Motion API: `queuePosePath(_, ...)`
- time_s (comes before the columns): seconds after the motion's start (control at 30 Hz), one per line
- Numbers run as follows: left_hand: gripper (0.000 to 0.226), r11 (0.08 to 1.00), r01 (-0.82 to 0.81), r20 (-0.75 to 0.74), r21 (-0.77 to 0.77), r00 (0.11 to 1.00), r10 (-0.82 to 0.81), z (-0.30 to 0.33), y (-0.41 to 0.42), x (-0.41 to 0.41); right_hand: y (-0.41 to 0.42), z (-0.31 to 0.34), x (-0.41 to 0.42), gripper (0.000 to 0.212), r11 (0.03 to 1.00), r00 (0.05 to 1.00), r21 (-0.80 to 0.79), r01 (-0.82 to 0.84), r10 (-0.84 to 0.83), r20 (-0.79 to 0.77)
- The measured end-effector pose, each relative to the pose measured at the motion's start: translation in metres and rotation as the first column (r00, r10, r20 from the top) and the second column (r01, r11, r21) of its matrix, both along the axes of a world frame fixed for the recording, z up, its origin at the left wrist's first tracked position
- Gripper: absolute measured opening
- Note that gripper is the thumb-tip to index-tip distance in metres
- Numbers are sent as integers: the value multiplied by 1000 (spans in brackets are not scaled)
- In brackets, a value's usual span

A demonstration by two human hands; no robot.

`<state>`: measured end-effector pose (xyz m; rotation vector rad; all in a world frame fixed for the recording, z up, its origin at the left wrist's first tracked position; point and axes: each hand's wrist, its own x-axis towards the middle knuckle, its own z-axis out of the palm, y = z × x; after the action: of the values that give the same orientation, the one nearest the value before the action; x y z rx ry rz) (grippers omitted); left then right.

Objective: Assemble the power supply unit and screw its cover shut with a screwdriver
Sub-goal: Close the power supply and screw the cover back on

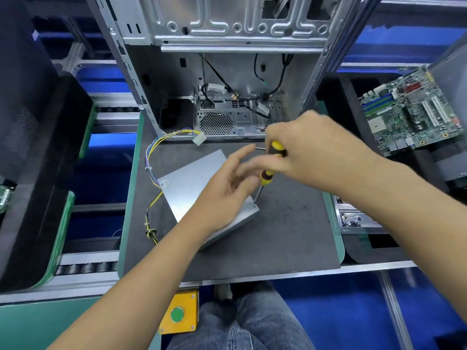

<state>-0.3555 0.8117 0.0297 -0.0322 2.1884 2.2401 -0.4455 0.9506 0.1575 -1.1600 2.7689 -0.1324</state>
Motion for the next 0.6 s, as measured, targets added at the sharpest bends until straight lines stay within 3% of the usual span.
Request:
queuePosePath(0.07,38,972,-186,-28,-141,983,184,-3,-14,3,9,2,-11,48,984,991,-152,89,-103,-87)
queuePosePath(0.1,33,919,-299,-87,-258,954,286,-6,-26,5,18,3,-20,45,961,983,-230,155,-173,-59)
queuePosePath(0.17,33,728,-433,-248,-531,901,355,-14,-57,8,37,2,-40,35,851,940,-400,341,-295,174)
queuePosePath(0.23,43,553,-331,-202,-765,938,282,-20,-84,9,49,-15,-51,24,648,800,-511,565,-278,532)
queuePosePath(0.3,55,481,-120,32,-868,955,296,-22,-93,11,55,-53,-53,24,455,557,-434,778,-179,811)
queuePosePath(0.37,55,454,-48,121,-890,934,337,-25,-91,15,51,-95,-50,18,472,393,-254,844,-222,892)
queuePosePath(0.4,52,447,-69,103,-892,931,350,-25,-89,18,46,-116,-49,16,537,393,-187,823,-298,870)
queuePosePath(0.47,39,447,-157,29,-881,924,381,-23,-86,22,30,-147,-47,25,648,509,-148,747,-415,754)
queuePosePath(0.6,34,433,-201,30,-879,881,472,-19,-87,37,-23,-180,-50,33,699,656,-264,665,-378,653)
